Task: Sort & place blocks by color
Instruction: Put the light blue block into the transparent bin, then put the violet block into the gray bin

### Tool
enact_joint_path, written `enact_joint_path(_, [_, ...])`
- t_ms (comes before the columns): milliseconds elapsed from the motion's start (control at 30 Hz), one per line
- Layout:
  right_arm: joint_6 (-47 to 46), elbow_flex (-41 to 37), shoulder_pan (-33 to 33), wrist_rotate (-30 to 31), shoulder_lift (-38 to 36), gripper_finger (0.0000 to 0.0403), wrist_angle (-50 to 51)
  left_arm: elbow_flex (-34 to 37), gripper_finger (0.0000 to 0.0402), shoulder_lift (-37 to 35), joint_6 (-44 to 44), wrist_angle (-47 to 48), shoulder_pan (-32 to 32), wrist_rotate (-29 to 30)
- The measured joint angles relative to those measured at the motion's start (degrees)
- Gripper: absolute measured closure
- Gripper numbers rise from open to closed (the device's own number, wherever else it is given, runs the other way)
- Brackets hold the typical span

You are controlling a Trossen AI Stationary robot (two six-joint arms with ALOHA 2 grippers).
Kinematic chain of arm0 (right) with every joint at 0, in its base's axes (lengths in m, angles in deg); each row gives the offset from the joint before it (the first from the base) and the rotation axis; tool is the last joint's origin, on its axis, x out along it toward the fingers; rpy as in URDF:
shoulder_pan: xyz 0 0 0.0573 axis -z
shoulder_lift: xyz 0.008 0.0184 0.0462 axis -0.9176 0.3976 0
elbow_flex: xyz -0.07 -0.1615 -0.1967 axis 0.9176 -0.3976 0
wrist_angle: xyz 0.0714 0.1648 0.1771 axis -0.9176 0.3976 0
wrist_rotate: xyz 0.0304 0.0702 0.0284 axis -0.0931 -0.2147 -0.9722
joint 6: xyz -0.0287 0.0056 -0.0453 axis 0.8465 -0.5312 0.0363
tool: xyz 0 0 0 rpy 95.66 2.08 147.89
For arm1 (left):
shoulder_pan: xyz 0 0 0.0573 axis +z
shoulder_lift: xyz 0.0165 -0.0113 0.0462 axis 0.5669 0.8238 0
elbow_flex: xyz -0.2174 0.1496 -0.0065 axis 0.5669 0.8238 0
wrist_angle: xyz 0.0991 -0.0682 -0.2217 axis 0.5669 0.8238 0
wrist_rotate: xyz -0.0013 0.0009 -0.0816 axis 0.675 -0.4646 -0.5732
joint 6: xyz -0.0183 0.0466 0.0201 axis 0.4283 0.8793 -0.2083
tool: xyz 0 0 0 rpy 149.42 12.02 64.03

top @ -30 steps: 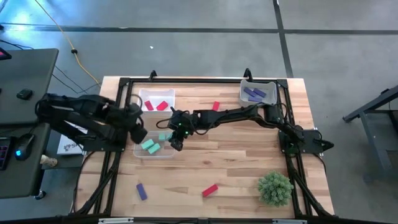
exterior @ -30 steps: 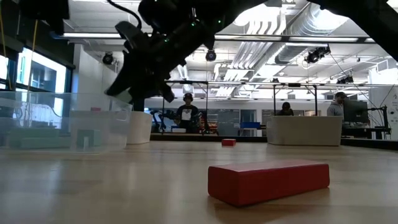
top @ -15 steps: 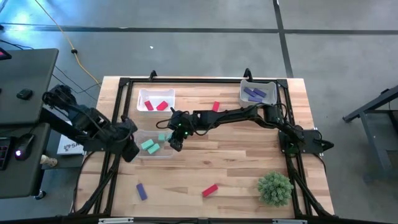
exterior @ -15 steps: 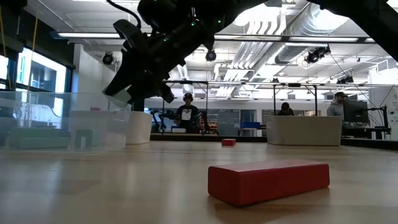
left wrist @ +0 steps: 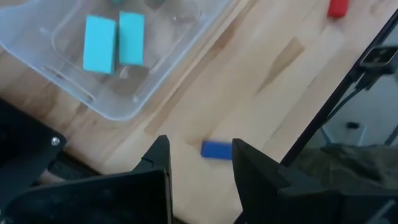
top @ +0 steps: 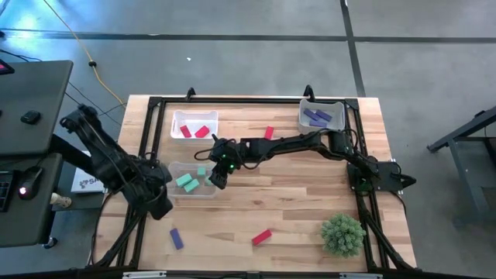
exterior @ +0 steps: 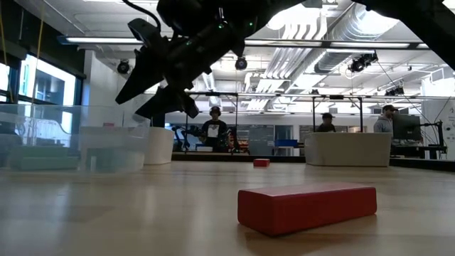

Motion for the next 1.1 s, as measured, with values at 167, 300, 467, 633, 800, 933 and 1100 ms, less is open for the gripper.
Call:
enact_joint_path(167, [0.0,1.2,0.0,-0.6,-0.6,0.0205,1.6,0.0,0.0302,2.0,-3.3,0.0,-1.4,-2.6])
enact_joint_path(300, [1.4,5.4,-0.1,-0.9,-0.9,0.0204,5.7,0.0,0.0277,3.2,-6.6,0.0,-2.5,-4.2])
enact_joint_path(467, [5.4,12.4,-0.4,1.1,-0.9,0.0204,14.6,0.0,0.0245,5.3,-18.2,0.0,-3.8,-7.4])
enact_joint_path(633, [10.0,20.9,-0.2,4.0,-1.1,0.0203,23.7,0.0,0.024,7.8,-26.5,-0.2,-6.5,-9.9])
enact_joint_path(800, [12.8,28.1,0.7,6.2,-1.1,0.0203,29.1,0.0,0.0242,10.6,-33.3,-1.3,-8.7,-9.8])
enact_joint_path(933, [12.7,27.3,2.0,8.1,-2.6,0.0203,29.0,0.0,0.0242,13.4,-39.3,-2.4,-9.9,-9.4])
enact_joint_path(1100, [12.7,28.0,3.4,8.4,-3.0,0.0203,32.0,0.0,0.0243,17.0,-46.3,-4.4,-10.6,-9.4])
